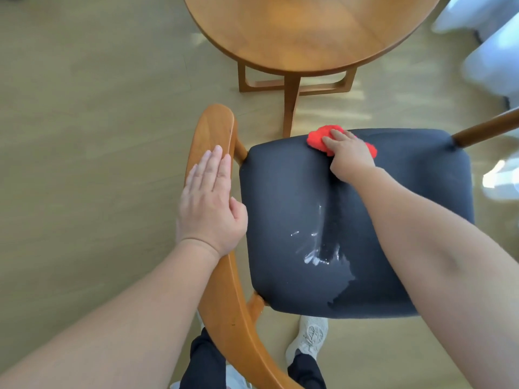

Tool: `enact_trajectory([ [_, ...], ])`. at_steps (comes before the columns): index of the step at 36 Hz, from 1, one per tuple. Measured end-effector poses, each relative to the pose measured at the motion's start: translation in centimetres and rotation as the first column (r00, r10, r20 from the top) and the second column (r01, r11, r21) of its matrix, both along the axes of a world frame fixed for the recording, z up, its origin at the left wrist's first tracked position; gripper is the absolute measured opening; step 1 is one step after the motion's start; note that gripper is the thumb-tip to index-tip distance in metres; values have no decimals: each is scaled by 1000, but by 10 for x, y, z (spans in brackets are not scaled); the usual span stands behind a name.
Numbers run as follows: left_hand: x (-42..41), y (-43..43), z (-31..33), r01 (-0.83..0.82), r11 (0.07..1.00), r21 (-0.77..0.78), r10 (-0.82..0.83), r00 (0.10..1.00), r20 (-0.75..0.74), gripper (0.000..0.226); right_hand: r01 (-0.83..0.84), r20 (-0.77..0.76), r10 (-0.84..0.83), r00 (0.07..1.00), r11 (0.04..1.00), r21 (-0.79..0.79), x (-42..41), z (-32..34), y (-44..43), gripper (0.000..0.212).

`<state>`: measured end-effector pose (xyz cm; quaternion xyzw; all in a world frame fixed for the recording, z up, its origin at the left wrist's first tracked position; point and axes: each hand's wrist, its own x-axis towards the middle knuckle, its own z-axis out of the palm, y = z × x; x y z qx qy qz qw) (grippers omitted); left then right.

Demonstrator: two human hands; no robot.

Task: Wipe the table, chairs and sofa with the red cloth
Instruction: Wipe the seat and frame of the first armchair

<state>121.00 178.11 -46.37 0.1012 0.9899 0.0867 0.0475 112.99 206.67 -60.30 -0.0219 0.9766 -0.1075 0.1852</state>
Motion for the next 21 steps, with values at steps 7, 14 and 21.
enact_trajectory([
  [7,0,1,2,0,1000,6,0,1000,14,70,-101,-72,96,993,992,-73,66,-11,-20,63],
  [14,0,1,3,0,1000,19,0,1000,10,70,-306,-43,304,952,950,-66,185,-15,-41,71],
  [21,-1,1,5,-2,1000,16,2,1000,18,70,-427,50,434,899,897,-118,244,-10,-45,71],
])
